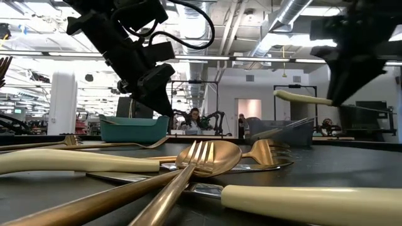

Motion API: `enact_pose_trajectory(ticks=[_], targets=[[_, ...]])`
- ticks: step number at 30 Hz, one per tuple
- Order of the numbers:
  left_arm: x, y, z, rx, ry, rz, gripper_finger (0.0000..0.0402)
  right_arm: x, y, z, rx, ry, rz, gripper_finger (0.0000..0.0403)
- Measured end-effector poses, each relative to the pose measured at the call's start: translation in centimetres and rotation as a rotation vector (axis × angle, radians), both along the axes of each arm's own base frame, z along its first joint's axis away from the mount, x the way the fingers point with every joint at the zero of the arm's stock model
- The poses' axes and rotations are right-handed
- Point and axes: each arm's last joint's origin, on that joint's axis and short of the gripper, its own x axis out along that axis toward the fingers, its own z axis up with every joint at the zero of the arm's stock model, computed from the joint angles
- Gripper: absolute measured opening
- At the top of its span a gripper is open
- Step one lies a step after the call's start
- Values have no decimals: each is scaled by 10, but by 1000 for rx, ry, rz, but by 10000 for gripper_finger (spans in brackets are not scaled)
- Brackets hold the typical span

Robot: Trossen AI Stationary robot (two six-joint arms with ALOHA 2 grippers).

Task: Sort silverware by color (type)
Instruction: Put the yellow knife into the black bin

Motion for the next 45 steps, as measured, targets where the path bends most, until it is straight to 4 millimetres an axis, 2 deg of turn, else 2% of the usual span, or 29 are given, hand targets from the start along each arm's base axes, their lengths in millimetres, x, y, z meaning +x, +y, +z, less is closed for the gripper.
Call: enact_pose_trajectory(ticks=[10, 17, 20, 22, 27, 35, 45], targets=[[0, 0, 0, -3, -3, 4, 142, 0, -22, 2, -82, 24, -92, 30], [0, 0, 0, -3, -3, 4, 142, 1, -30, 3, -103, 29, -129, 33], [0, 0, 0, -3, -4, 4, 142, 1, -33, 3, -137, 40, -108, 31], [0, 0, 0, -3, -5, 4, 142, 2, -37, 4, -220, 61, -54, 31], [1, 1, 1, -3, -15, 6, 142, 9, -64, 10, -504, 82, -52, 34], [1, 0, 0, -9, -9, -5, 142, 9, -110, 10, -511, 153, -212, 35], [1, 1, 0, 7, 0, -12, 142, 10, -144, 12, -536, 210, -236, 35]])
